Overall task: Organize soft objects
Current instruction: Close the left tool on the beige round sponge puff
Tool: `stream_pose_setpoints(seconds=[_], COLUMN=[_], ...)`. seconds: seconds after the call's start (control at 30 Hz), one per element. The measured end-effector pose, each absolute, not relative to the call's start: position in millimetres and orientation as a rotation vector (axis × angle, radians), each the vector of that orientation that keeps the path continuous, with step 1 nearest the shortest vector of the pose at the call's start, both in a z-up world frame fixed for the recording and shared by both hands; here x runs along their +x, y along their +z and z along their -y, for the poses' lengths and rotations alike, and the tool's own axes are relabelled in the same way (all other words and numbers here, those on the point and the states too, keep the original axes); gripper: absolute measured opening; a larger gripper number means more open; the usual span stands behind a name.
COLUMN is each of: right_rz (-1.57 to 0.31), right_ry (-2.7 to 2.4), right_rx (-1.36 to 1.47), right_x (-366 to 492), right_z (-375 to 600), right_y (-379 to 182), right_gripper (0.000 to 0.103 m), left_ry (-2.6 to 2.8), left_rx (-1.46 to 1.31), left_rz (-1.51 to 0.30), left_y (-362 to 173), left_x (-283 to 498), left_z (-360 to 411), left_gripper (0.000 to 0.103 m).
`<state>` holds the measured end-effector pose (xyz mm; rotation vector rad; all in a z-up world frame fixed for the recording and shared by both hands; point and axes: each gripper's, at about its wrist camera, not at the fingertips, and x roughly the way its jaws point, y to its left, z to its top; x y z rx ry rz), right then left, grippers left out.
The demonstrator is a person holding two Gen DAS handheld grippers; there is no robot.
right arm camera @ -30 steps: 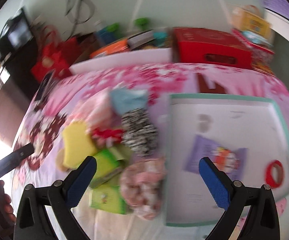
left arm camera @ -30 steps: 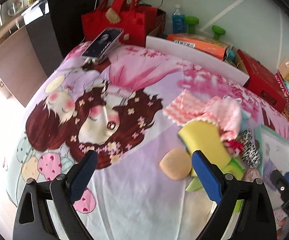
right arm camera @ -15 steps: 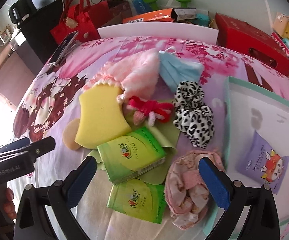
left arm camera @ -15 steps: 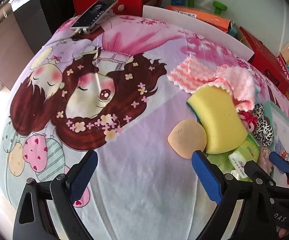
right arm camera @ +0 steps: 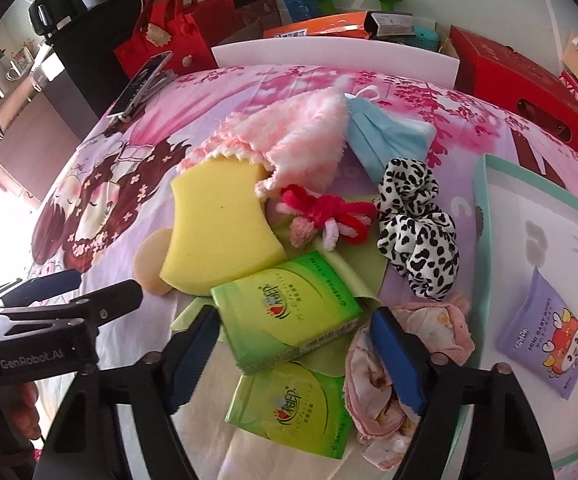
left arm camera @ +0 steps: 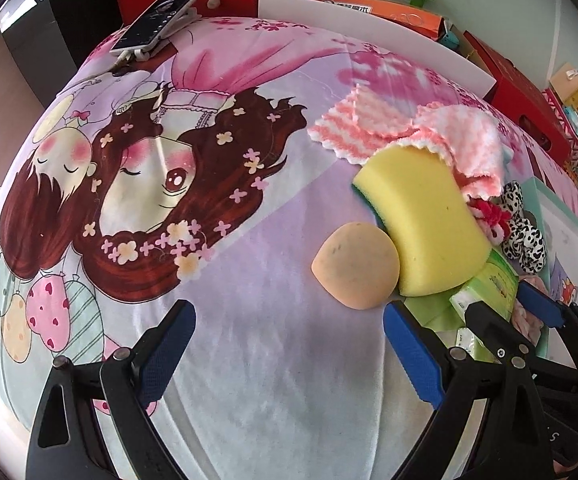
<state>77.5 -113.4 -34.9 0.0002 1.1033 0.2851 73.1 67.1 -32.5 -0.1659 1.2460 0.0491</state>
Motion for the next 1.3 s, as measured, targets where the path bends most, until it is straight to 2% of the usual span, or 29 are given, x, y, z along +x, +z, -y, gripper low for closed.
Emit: stream_pose_setpoints(seconds=[0.13, 0.7, 0.97, 1.03, 1.17, 1.23, 1.3], right_rz=[-1.099, -1.097, -1.1, -1.1, -1.101, -1.101, -1.101], right_ry=[0.295, 0.294, 0.297, 0.297, 0.297, 0.298, 0.298], right_rx=[-0.007, -0.001, -0.004, -0.002, -0.002, -0.003, -0.003], right_x=[76.3, 75.5, 75.4, 75.6, 75.7, 75.8, 75.7], right_z=[111.8, 114.9, 114.9, 115.0, 114.5, 114.8, 114.7], right_y=[-33.7, -32.3, -32.5, -32.5, -32.8, -32.8, -32.9], right_gripper=[0.073, 0.073, 0.073, 0.073, 0.073, 0.073, 0.073], left_ry=[0.039, 0.0, -0.038, -0.047, -0.057, -0.061, -0.068], left_rx=[-0.161, -0.153, -0.143, -0.147, -0.147, -0.151, -0.161], left_rz=[-1.247, -1.258, -1.258, -1.253, -1.25, -1.245, -1.239], left_y=[-32.0, -44.3, -47.4, -46.0, -45.3, -44.4, -43.3], left_x=[74.3, 87.7, 92.9, 93.2, 93.0, 93.0, 92.8], left_z=[-64.9, -54.1, -49.5, -49.0, -48.6, -48.3, -48.3], left_gripper=[0.095, 0.093, 0.07, 0.059, 0.048, 0.035, 0.033])
